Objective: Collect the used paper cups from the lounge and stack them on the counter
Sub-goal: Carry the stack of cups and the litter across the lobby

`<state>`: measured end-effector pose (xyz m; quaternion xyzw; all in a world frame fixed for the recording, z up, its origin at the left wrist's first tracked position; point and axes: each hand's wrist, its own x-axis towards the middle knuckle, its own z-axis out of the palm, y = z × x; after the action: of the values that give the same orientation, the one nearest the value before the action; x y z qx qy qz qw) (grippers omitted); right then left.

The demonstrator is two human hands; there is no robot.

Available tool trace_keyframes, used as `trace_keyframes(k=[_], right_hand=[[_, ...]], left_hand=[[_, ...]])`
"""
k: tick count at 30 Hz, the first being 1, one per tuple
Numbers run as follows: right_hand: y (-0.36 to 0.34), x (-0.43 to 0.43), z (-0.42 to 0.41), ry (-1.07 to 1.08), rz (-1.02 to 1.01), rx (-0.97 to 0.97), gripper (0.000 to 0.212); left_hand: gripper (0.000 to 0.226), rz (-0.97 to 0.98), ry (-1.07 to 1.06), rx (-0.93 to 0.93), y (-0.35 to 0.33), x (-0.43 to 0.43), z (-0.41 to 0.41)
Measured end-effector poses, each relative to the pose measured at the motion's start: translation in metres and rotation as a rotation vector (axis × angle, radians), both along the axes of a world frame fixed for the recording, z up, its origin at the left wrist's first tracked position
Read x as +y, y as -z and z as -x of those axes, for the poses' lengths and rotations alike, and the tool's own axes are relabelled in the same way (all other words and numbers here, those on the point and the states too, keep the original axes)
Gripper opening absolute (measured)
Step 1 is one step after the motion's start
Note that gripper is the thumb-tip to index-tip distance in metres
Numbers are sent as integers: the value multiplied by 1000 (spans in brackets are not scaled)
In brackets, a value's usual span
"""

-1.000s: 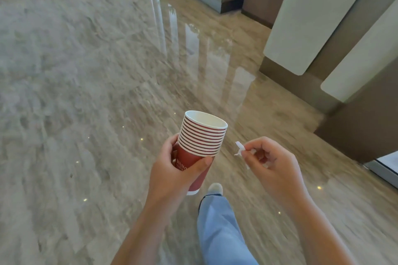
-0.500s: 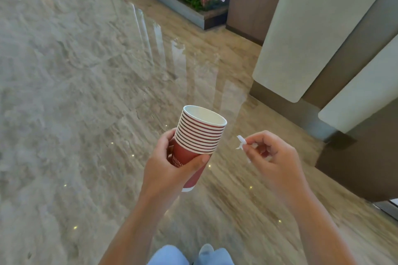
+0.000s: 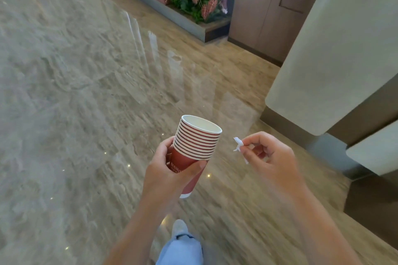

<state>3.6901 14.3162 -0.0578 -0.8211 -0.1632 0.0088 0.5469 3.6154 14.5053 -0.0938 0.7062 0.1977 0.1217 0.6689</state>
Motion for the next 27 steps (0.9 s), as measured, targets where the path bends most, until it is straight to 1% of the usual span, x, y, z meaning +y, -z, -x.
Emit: trace_keyframes(k=[2, 4, 8, 13, 19, 23, 27], right_hand=[[-13, 34, -39, -9, 0, -26, 14], [-21, 64, -74, -2, -21, -56, 16], [-19, 97, -130, -5, 4, -69, 15], [2, 109, -208, 62, 2, -38, 15], [22, 122, -333, 98, -22, 6, 20], [10, 127, -428, 91, -50, -10, 20], [-9, 123, -519, 100, -89, -34, 21]], left_hand=[[75, 10, 13, -9, -7, 30, -40], [75, 23, 22, -16, -11, 57, -82], [74, 62, 28, -4, -9, 90, -152], [70, 85, 47, 48, 7, 112, -232], [76, 84, 68, 54, 10, 128, -357], [74, 60, 44, 41, -8, 137, -457], [70, 24, 92, 14, -21, 134, -550]])
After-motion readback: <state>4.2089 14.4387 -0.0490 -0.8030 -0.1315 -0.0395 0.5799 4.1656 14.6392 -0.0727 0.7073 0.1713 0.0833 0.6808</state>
